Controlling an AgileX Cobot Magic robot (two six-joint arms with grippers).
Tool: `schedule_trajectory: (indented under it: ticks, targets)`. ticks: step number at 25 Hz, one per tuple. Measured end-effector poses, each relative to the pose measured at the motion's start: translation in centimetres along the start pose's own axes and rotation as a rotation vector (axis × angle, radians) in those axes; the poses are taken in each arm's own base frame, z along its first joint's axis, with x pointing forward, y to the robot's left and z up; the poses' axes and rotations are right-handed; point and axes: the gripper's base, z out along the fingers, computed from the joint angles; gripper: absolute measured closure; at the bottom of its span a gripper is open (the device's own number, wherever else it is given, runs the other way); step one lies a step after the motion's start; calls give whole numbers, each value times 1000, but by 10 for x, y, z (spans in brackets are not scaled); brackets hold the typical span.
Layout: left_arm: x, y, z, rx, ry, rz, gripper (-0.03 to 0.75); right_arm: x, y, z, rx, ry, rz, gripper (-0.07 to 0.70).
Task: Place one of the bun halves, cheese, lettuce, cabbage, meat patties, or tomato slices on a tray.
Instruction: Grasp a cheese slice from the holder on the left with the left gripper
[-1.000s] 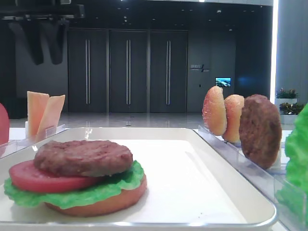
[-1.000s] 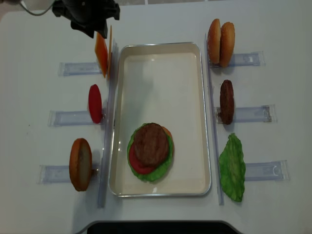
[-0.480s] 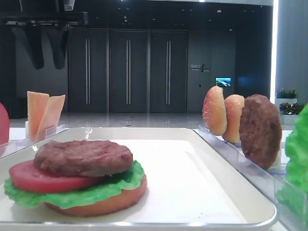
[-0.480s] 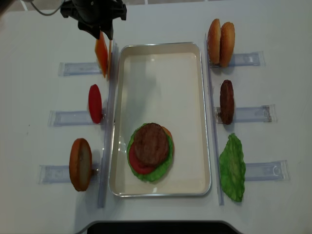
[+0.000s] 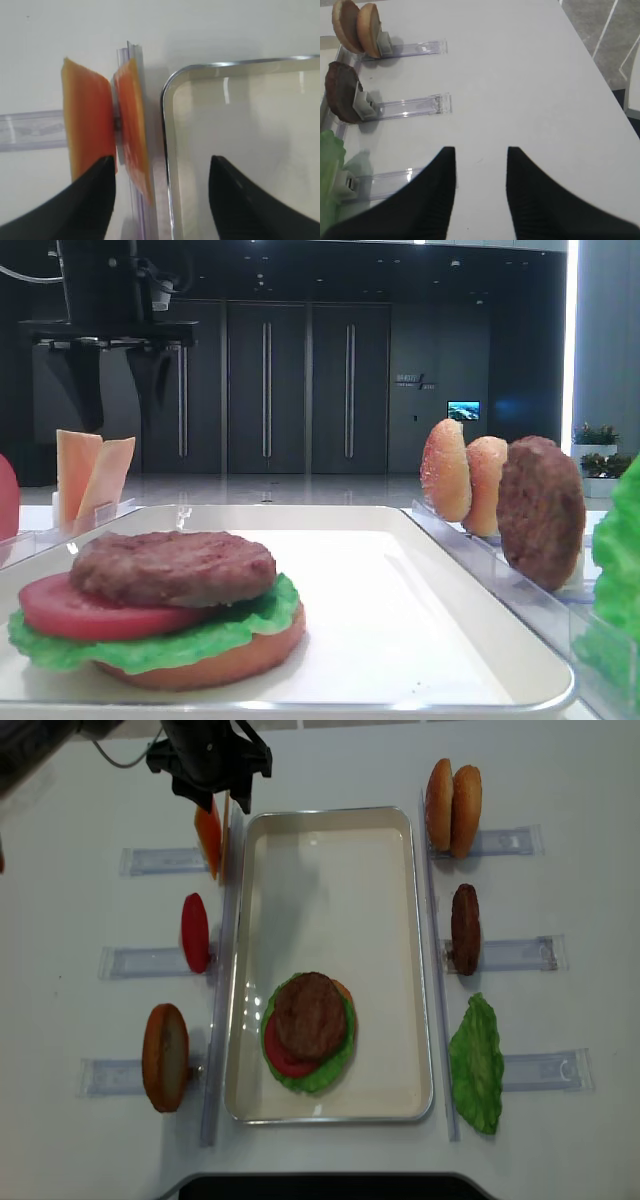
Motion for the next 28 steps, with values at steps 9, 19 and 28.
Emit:
schedule_trajectory:
  ticks: [9,19,28]
  targets:
    - [1,-2,26,-25,21,-4,260,0,0,0,0,0,0,388]
    - [3,-2,42,-47,44,12,260,0,0,0,0,0,0,388]
    - [3,-2,42,-48,43,13,333,0,0,0,0,0,0,388]
